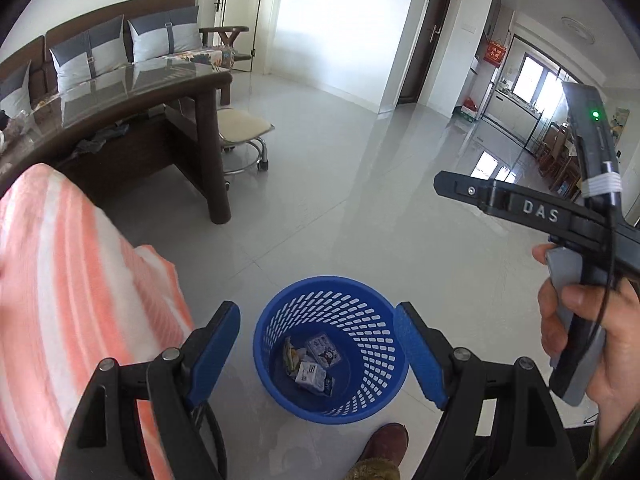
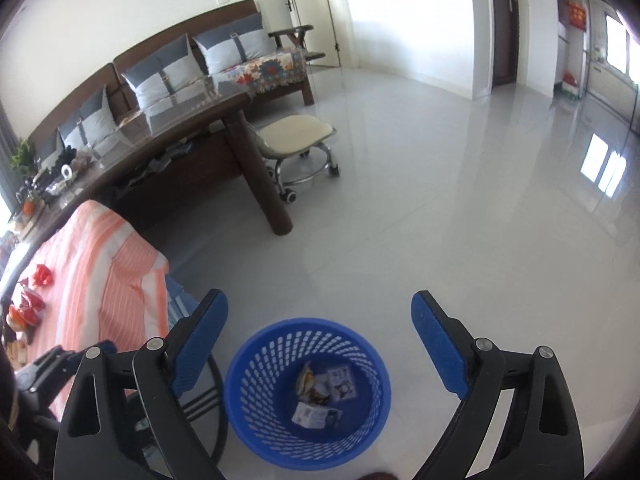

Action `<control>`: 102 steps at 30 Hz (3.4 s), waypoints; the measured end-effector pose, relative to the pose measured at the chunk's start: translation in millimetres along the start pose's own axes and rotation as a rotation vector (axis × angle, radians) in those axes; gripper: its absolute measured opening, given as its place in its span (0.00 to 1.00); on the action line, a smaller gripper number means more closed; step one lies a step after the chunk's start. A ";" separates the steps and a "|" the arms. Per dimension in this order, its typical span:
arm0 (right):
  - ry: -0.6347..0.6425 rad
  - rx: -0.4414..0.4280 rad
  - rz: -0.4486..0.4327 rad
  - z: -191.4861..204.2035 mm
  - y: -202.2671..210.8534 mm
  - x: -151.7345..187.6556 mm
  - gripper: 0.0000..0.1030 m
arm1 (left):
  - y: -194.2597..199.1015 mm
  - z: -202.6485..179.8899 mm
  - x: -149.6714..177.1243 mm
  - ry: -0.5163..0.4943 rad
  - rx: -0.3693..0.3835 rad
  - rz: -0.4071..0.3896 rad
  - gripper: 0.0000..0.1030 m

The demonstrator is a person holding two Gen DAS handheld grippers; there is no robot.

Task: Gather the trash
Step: 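Carry the wrapper and carton over the blue basket and open both tools, then return to the table and grasp the white paper cup with the left tool, then grasp the red crushed can with the right tool while the left tool holds the paper cup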

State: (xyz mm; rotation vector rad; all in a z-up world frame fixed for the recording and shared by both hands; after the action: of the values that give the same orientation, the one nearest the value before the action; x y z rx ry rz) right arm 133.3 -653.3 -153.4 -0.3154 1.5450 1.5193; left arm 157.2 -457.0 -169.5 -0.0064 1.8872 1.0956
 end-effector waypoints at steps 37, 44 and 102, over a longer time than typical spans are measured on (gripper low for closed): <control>0.736 -0.515 0.080 362.4 22.3 168.6 0.92 | 207.7 291.5 135.8 0.502 -0.528 -0.098 0.78; 0.638 -0.518 0.056 351.4 20.0 143.1 0.92 | 197.6 312.9 127.6 0.538 -0.560 -0.103 0.74; 0.750 -0.680 0.203 384.5 9.5 101.8 0.43 | 219.8 270.4 168.9 0.355 -0.414 0.064 0.16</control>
State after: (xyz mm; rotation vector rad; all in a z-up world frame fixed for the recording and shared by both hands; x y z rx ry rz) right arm 231.0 -267.6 -152.3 -1.2636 1.5674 2.2199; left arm 159.8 -70.2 -187.8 -0.4004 1.9380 1.5954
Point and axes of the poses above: each gripper's, at about its wrist camera, not at the fingertips, and y roughly against the way its jaws point, z to its left, x to its underside, the point moved 3 cm from there along -y, roughly the way its jaws point, and after that the axes turned 5 degrees about -z, right-handed, at the moved point
